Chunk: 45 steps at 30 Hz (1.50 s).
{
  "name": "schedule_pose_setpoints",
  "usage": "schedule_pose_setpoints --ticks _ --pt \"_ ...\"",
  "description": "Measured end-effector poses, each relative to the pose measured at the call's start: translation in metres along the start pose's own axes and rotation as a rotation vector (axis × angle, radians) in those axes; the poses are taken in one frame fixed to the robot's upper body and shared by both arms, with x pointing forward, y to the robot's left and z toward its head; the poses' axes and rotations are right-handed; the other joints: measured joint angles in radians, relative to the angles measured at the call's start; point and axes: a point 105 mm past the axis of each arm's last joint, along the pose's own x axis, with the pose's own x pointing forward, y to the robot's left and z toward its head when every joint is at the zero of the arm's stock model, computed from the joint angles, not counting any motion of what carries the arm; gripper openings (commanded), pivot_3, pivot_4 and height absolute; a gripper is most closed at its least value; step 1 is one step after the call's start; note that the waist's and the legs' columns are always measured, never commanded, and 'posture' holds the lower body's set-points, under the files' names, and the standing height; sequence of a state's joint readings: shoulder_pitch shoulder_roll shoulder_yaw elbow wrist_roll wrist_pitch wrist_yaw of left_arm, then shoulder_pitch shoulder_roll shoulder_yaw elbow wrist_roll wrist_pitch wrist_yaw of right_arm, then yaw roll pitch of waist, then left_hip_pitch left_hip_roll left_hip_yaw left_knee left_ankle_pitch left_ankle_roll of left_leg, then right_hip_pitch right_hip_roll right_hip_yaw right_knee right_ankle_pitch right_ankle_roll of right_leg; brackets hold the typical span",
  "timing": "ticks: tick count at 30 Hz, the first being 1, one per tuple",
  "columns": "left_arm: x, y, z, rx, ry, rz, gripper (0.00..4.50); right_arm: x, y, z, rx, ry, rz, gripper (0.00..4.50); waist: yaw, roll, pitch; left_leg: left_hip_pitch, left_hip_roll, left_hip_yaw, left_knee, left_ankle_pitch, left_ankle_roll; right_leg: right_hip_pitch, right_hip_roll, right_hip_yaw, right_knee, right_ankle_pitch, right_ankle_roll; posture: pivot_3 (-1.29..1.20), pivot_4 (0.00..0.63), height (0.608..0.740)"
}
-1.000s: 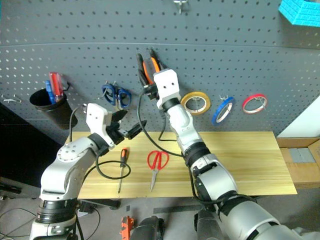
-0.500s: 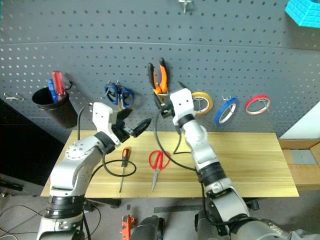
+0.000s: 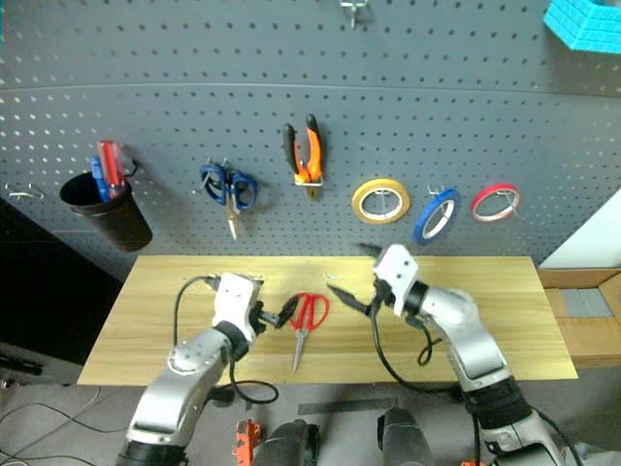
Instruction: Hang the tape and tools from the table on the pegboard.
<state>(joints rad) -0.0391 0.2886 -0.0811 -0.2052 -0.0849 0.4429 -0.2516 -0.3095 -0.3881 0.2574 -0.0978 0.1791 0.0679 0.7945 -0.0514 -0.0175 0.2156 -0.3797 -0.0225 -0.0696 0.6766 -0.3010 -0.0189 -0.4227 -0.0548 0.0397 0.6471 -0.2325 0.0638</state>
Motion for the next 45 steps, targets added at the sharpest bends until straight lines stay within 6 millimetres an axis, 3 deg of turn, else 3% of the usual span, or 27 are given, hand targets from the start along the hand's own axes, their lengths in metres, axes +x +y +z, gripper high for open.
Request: schedule_pose_setpoints --ticks 6,18,35,38,45 --pt "-0.003 -0.016 -0.04 -0.035 0.132 0.011 4.5 -0.009 0.019 -0.03 0.02 0.073 0.147 4.47 -0.01 0.0 0.001 0.004 0.0 0.0 0.0 0.0 0.0 0.003 0.0 0.001 0.0 0.0 0.0 -0.1 0.219 0.74" --pt "-0.012 -0.019 -0.089 -0.08 0.346 0.055 4.5 -0.02 0.024 -0.059 0.057 0.155 0.25 4.47 -0.008 0.0 0.002 0.004 0.0 0.0 0.0 0.0 0.0 0.003 0.0 0.0 0.0 0.0 0.0 -0.09 0.241 0.74" --pt "0.009 -0.043 -0.081 -0.064 0.362 -0.079 4.5 -0.022 0.03 -0.061 0.069 0.163 0.279 4.47 -0.008 0.001 0.003 0.004 0.0 0.0 0.0 0.0 0.0 0.003 0.0 0.0 0.0 0.0 0.0 -0.11 0.244 0.74" --pt "0.009 -0.041 -0.082 -0.071 0.373 -0.071 3.84 -0.021 0.03 -0.06 0.071 0.158 0.269 4.5 -0.009 0.001 0.003 0.004 0.0 0.0 0.0 0.0 0.0 0.003 0.0 0.001 0.0 0.0 0.0 -0.11 0.241 0.74" --pt "0.008 -0.036 -0.083 -0.1 0.383 -0.048 1.36 -0.02 0.03 -0.06 0.071 0.157 0.268 4.5 -0.008 0.001 0.003 0.004 0.0 0.0 0.0 0.0 0.0 0.004 0.0 0.001 0.0 0.0 0.0 -0.11 0.243 0.74"
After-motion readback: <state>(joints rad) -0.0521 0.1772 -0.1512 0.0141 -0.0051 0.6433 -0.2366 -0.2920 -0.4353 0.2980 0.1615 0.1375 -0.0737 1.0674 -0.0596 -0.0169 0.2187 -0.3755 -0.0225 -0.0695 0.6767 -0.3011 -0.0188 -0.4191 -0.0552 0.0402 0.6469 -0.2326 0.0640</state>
